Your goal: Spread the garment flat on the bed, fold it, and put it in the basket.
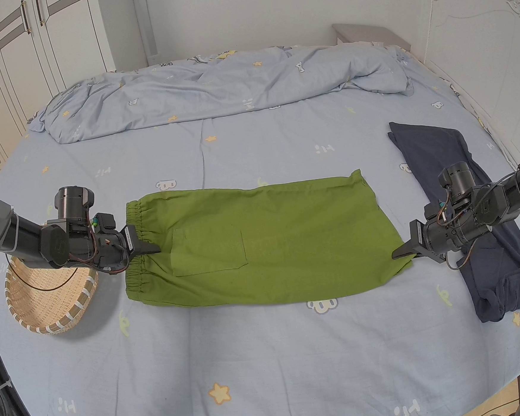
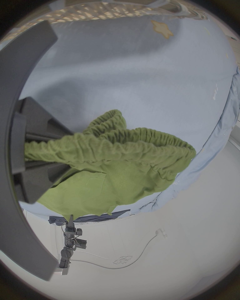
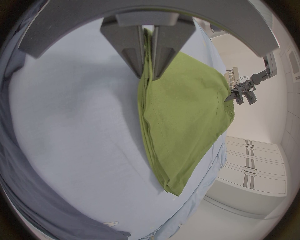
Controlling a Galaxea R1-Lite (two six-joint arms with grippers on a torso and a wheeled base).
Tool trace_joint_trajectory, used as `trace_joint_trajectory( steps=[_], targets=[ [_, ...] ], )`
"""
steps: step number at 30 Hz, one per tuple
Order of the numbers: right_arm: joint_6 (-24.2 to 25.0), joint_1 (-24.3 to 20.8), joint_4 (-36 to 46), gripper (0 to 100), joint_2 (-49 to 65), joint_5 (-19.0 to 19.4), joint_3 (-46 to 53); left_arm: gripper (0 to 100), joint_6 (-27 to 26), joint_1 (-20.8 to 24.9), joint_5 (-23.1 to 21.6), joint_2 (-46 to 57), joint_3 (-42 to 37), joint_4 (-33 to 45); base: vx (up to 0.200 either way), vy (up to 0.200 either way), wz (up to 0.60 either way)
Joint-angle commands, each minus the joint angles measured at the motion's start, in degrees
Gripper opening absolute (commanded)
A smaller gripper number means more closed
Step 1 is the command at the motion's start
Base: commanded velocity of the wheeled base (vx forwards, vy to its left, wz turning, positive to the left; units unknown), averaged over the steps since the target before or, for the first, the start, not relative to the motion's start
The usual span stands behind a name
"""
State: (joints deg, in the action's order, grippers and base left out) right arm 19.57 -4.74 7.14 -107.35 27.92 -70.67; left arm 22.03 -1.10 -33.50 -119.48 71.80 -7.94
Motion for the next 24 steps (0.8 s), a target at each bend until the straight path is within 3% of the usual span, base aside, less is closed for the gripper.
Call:
trace_joint_trajectory(
  steps=[1, 8, 14, 16, 19, 24],
  targets=[
    [-0.05, -0.36, 6.39, 0, 10.67, -0.06, 0.27, 0, -0.14, -0.05, 0.10, 5.40, -0.52, 6.27, 0.000, 0.000, 0.00],
    [-1.64, 0.17, 10.96, 0, 17.97, -0.32, 5.98, 0, -0.67, 0.04, 0.10, 11.99, -4.30, 12.51, 0.000, 0.000, 0.00],
    [-4.54, 1.23, 10.70, 0, 24.73, -0.32, 18.81, 0, -2.96, -0.13, 0.19, 17.00, -14.67, 12.59, 0.000, 0.000, 0.00],
    [-4.62, 1.23, 10.61, 0, 24.82, -0.32, 19.08, 0, -2.96, -0.13, 0.19, 17.09, -14.94, 12.59, 0.000, 0.000, 0.00],
    [-5.33, 0.52, 10.26, 0, 28.69, -0.32, 26.81, 0, -6.12, -0.05, 0.10, 21.04, -23.37, 12.33, 0.000, 0.000, 0.00],
    [-5.59, -1.76, 6.74, 0, 31.15, -0.49, 33.67, 0, -8.93, 0.39, 0.10, 23.50, -29.88, 11.98, 0.000, 0.000, 0.00]
  ],
)
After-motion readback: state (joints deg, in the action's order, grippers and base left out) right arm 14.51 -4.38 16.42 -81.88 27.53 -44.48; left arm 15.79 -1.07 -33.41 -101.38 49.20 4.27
